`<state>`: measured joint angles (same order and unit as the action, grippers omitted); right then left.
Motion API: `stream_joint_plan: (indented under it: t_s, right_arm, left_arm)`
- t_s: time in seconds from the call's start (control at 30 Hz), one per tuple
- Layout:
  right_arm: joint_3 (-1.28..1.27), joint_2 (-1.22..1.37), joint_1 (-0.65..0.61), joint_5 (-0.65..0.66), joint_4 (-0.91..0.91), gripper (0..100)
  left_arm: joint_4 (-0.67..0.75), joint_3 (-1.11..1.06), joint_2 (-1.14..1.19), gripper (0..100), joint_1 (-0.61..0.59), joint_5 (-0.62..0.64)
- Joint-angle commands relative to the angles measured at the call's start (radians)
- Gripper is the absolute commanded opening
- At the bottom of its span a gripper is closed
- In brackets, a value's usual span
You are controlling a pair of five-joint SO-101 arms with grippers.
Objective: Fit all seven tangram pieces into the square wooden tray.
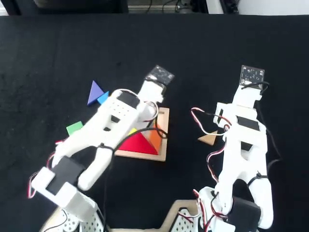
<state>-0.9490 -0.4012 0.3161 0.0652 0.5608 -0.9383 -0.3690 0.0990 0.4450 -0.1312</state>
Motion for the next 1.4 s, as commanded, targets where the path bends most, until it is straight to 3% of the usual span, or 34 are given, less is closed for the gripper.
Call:
stream_joint_plan:
  t_s: [0.0, 0.33, 0.53, 0.87, 1.17, 1.27, 1.37]
  right_arm:
    - [0.018, -0.028, -0.014, 0.012, -0.015, 1.1]
    - [0.018, -0.028, -0.014, 0.012, -0.017, 1.1]
    - [0.018, -0.028, -0.014, 0.012, -0.017, 1.1]
    - [0.018, -0.028, -0.012, 0.012, -0.015, 1.1]
    - [0.018, -0.028, -0.012, 0.012, -0.018, 1.1]
    - [0.018, -0.028, -0.012, 0.012, -0.018, 1.1]
    - [0.016, -0.028, -0.014, 0.012, -0.018, 1.1]
  left_arm:
    - [0.038, 0.028, 0.083, 12, 0.042, 0.012]
    - [-0.077, 0.027, 0.061, 12, 0.183, 0.014]
    - [-0.074, 0.030, 0.037, 12, 0.216, 0.075]
    - [-0.083, 0.036, 0.017, 12, 0.085, 0.074]
    - [-0.186, 0.031, -0.315, 12, 0.065, 0.074]
    - [-0.238, 0.031, -0.416, 12, -0.036, 0.074]
    - [-0.307, 0.039, -0.503, 12, -0.236, 0.081]
